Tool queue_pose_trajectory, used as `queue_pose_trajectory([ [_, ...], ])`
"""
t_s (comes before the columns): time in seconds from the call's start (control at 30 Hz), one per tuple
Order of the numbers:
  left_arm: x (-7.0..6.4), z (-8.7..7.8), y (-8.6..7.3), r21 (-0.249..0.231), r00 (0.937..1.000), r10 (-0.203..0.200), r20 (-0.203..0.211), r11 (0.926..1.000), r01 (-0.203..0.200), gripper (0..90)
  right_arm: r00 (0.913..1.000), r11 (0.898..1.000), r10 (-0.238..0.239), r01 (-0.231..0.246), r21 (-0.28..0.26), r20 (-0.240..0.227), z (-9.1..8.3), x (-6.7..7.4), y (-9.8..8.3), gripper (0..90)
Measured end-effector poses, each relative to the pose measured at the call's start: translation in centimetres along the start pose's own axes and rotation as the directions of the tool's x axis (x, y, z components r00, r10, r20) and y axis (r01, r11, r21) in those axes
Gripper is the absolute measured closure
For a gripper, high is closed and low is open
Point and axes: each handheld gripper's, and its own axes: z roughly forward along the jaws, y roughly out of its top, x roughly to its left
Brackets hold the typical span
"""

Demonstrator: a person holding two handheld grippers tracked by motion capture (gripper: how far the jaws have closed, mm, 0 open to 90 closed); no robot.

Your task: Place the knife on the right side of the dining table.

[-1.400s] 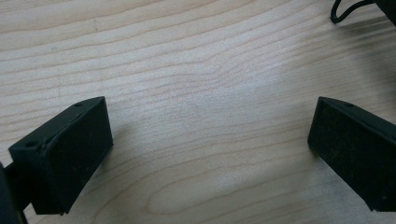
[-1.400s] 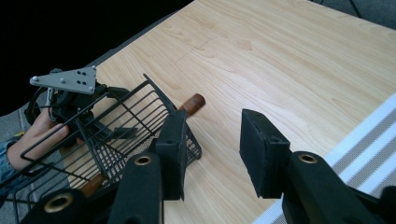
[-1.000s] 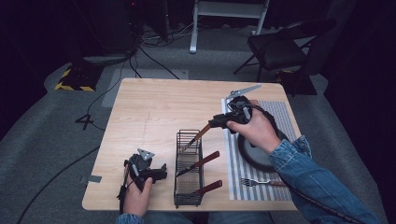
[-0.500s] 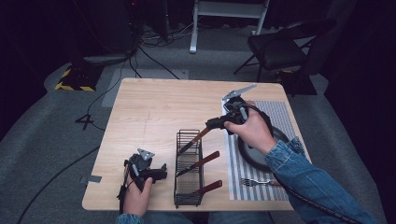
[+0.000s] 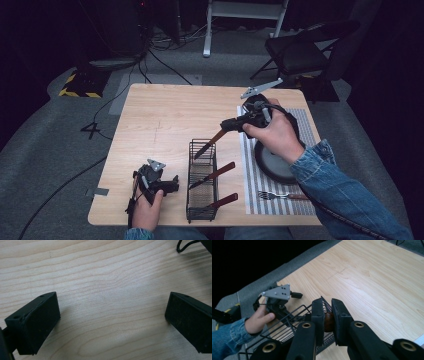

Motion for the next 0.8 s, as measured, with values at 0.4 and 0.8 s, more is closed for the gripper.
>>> queue_pose_trajectory([
  [0.4,0.0,0.1,0.1,0.0,1.0,0.0,0.002,1.0,0.0,0.0,0.9988,0.995,0.049,-0.049,-0.085,0.002,-5.9,0.1,1.3,81.6],
  [0.8,0.0,0.1,0.1,-0.001,1.0,-0.004,0.001,1.0,0.004,0.0,0.9942,0.985,0.095,-0.086,-0.151,0.051,-10.8,-1.3,1.6,81.6],
])
